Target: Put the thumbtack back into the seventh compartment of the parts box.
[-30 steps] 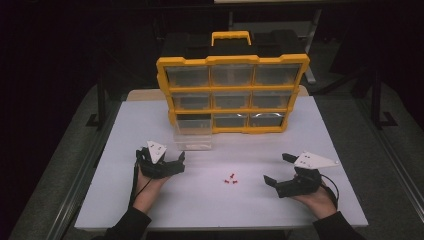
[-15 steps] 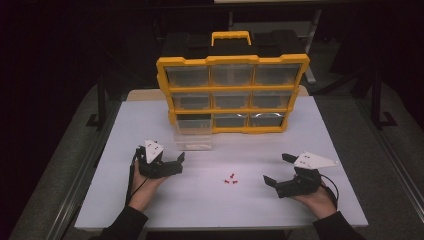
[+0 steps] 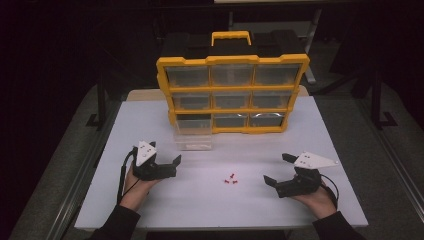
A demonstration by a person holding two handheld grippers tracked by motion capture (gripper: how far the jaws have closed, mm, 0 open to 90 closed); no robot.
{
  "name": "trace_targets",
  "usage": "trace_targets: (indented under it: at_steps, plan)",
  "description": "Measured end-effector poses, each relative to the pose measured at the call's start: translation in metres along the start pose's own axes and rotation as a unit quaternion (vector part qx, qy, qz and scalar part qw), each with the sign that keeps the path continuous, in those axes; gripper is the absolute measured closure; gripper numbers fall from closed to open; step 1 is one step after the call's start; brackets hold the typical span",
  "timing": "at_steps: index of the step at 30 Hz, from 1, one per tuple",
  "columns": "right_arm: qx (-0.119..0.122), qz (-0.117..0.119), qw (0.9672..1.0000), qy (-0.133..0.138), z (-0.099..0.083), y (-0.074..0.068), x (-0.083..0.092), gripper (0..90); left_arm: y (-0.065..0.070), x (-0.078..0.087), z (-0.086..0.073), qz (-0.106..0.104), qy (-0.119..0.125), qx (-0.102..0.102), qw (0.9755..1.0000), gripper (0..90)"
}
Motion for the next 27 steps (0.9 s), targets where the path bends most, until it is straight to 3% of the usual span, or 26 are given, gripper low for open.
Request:
trace_targets:
  at_steps: [15, 27]
  plan:
    - [0.0, 0.002, 1.0, -0.003, -0.001, -0.001, -0.001, 0.0, -0.001, 0.027, 0.003, -0.065, 0.029, -0.001, 0.9974, 0.0]
    - [-0.001, 0.004, 1.0, -0.007, -0.002, -0.002, -0.002, 0.0, -0.001, 0.046, -0.005, -0.081, 0.036, -0.007, 0.996, 0.0]
Point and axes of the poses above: each handheld gripper's, and its own axes: x roughly backward along the jaws, z roughly out of its top, y roughly to its right, the point moved 9 cm from there along -x, roughly forward along the jaws, and after that the axes turned 7 degrees about y, right-handed, at the moved point
